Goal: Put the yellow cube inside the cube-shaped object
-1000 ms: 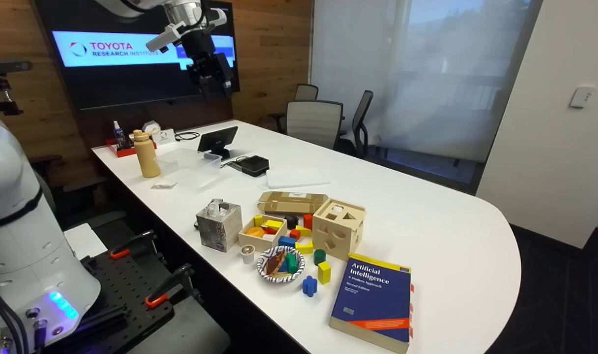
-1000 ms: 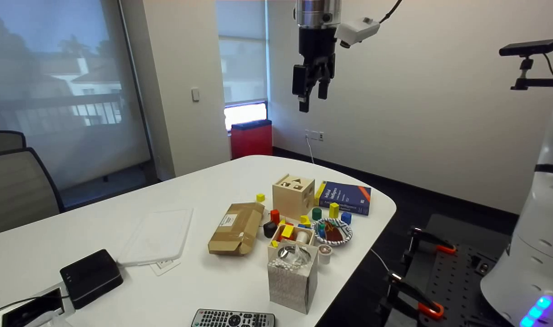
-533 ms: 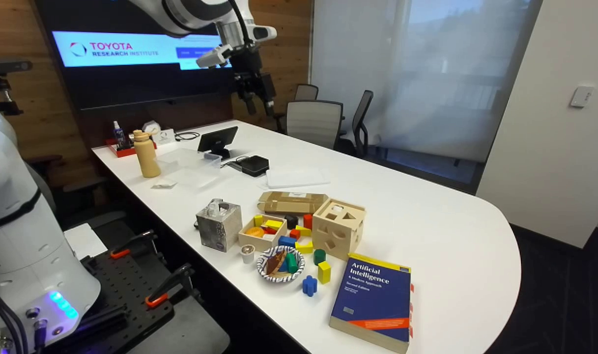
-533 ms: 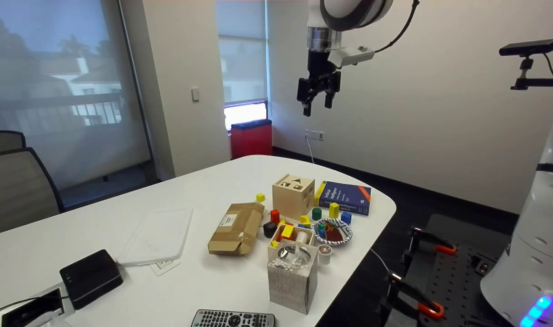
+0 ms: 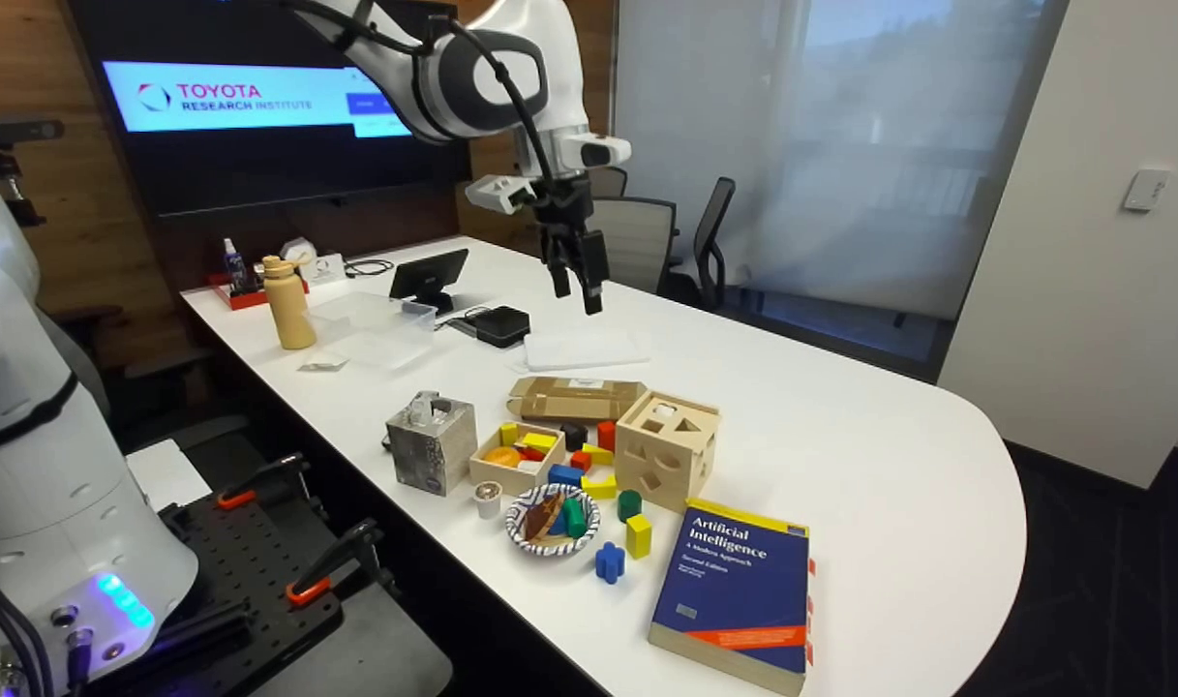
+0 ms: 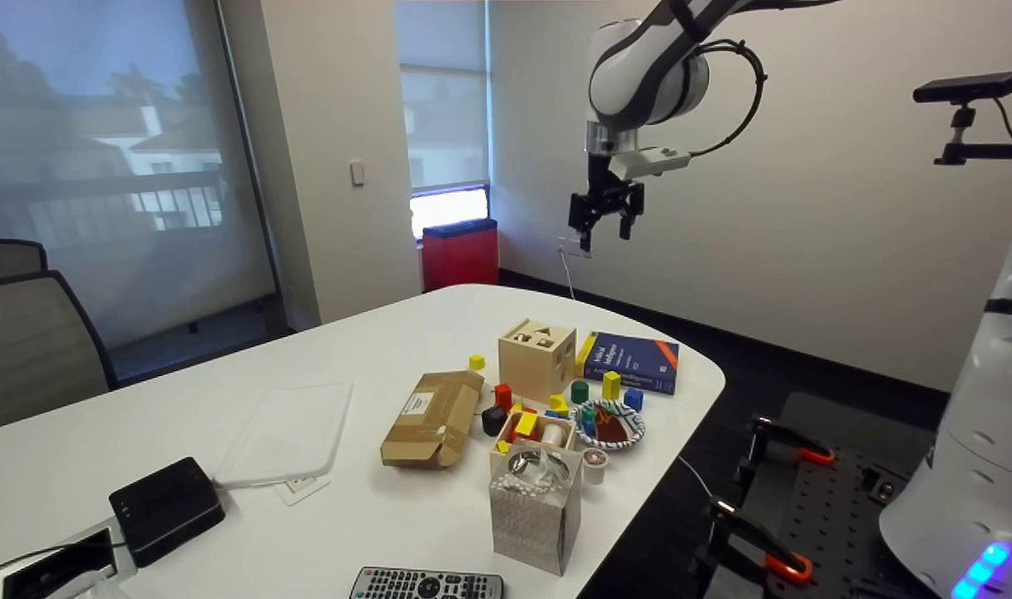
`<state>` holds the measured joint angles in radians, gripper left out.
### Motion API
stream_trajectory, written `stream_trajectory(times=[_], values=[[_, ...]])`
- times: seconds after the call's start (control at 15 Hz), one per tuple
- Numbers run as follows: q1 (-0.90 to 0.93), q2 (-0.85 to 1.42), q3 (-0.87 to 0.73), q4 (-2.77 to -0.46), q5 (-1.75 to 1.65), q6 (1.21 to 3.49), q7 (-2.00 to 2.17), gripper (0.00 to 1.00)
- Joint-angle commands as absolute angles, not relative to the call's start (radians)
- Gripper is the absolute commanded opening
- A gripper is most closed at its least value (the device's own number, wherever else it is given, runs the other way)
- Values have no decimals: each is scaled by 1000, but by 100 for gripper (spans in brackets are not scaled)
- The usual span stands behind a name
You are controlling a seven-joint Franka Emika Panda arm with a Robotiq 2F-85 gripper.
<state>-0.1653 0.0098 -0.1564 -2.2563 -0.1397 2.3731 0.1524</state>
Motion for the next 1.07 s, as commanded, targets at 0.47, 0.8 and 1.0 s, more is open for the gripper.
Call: stream_trajectory(times=[0.47, 0.8, 1.0], values=[[-220, 193, -198, -2186, 36, 2395, -13, 100], [-221, 211, -196, -2168, 40, 2392, -15, 100], [-224, 285, -194, -2120, 41, 2398, -15, 100]])
